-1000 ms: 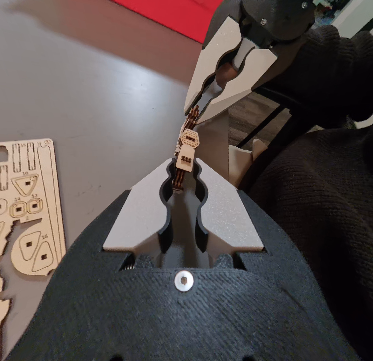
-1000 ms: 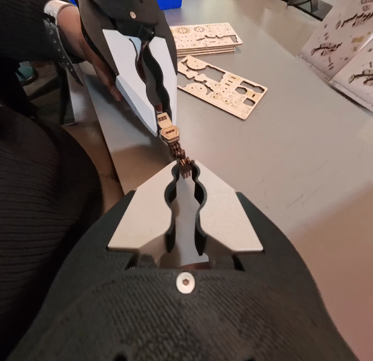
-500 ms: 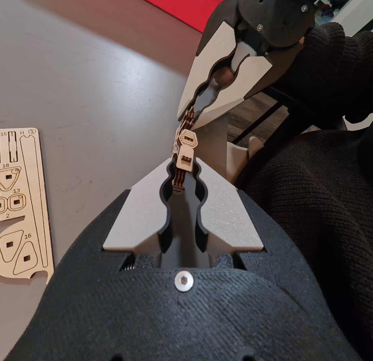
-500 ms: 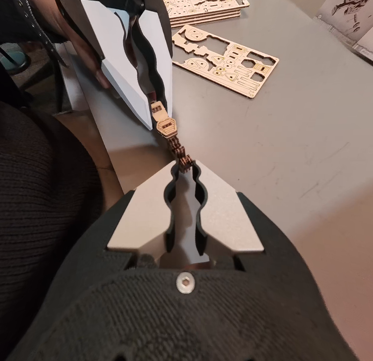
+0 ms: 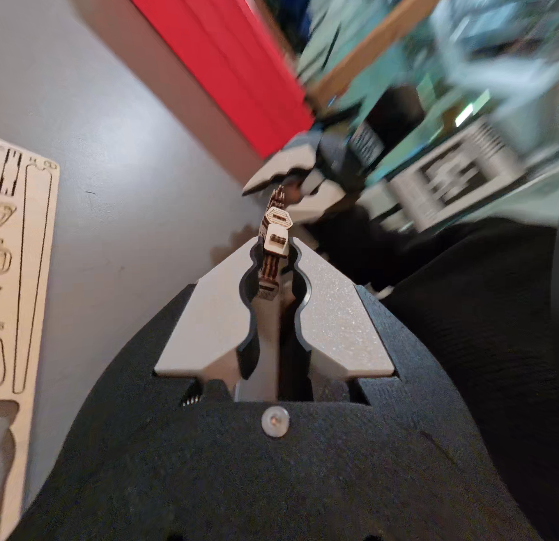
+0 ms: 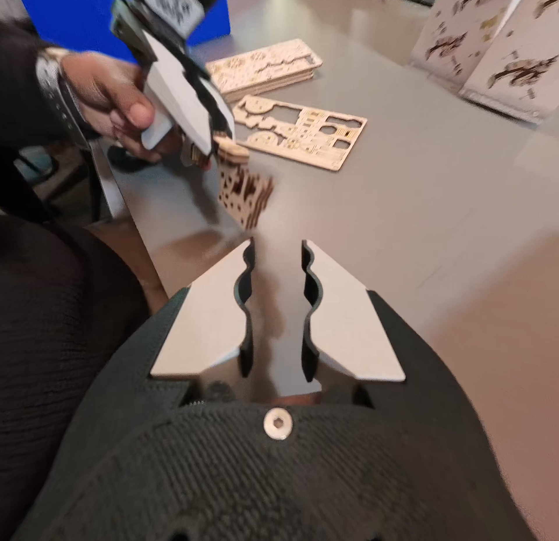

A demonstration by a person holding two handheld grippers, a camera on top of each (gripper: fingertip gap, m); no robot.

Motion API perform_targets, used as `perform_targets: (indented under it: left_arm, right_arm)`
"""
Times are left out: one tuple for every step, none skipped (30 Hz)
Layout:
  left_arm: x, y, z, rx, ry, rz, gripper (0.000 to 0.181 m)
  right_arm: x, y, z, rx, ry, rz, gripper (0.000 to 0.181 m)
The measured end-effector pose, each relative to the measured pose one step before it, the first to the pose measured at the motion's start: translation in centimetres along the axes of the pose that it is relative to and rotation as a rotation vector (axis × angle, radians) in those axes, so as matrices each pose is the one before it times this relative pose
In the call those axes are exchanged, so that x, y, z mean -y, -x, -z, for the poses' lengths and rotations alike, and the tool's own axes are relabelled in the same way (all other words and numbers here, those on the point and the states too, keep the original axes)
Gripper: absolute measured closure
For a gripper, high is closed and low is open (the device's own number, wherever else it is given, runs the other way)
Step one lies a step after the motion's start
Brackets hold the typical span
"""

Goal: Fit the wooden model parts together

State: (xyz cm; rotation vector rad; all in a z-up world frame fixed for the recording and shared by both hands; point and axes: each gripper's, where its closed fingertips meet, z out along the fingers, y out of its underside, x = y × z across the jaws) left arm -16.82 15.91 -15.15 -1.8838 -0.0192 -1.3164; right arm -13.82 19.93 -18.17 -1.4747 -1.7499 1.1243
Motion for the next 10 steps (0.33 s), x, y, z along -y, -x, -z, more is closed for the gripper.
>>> perform_targets:
  left_arm:
    - [1.262,-0.136,0.686,-0.0663,-0.0837,0.1143,0.168]
    - [1.125,-0.026,0.659,-0.0508,-0.0732,0.0942,0.168]
    - [0.884,0.051,0.56,-0.0327,-0.0563,0.0599,0.168]
    - [0.599,0.147,0.418,-0.0121,-0.0383,0.032,0.168]
    - [0.429,-0.027,0.253,-0.0115,-0.027,0.0188,0.168]
    - [0.384,-0.397,0.112,-0.0295,-0.0235,0.0181,0.168]
    - [0.328,-0.573,0.017,-0.0404,-0.0209,0.024,0.168]
    - [0.178,-0.42,-0.022,-0.0307,-0.0129,0.0221,0.168]
    - [0.049,-0.249,-0.019,-0.0214,-0.0069,0.0115,0.168]
    - [0.038,-0.136,0.022,-0.0169,-0.0062,0.0105,0.168]
  right_arm:
    - [0.501,-0.277,0.264,-0.0036,-0.035,-0.0233,0.151]
    - [0.522,-0.197,0.251,0.0012,-0.0358,-0.0272,0.151]
    - [0.484,-0.177,0.228,0.0019,-0.0327,-0.0299,0.152]
    - [0.372,-0.193,0.195,0.0011,-0.0261,-0.029,0.152]
    - [0.234,-0.169,0.141,0.0025,-0.0177,-0.0246,0.152]
    - [0.106,-0.11,0.088,0.0038,-0.0092,-0.0181,0.153]
    - [0.01,-0.107,0.06,0.0016,-0.0029,-0.0121,0.153]
    - [0.012,-0.072,0.016,0.0001,-0.0007,-0.0067,0.153]
    - [-0.008,-0.017,-0.005,-0.0003,0.0004,-0.0014,0.153]
    - [-0.046,0.031,-0.033,0.0,0.003,0.0026,0.153]
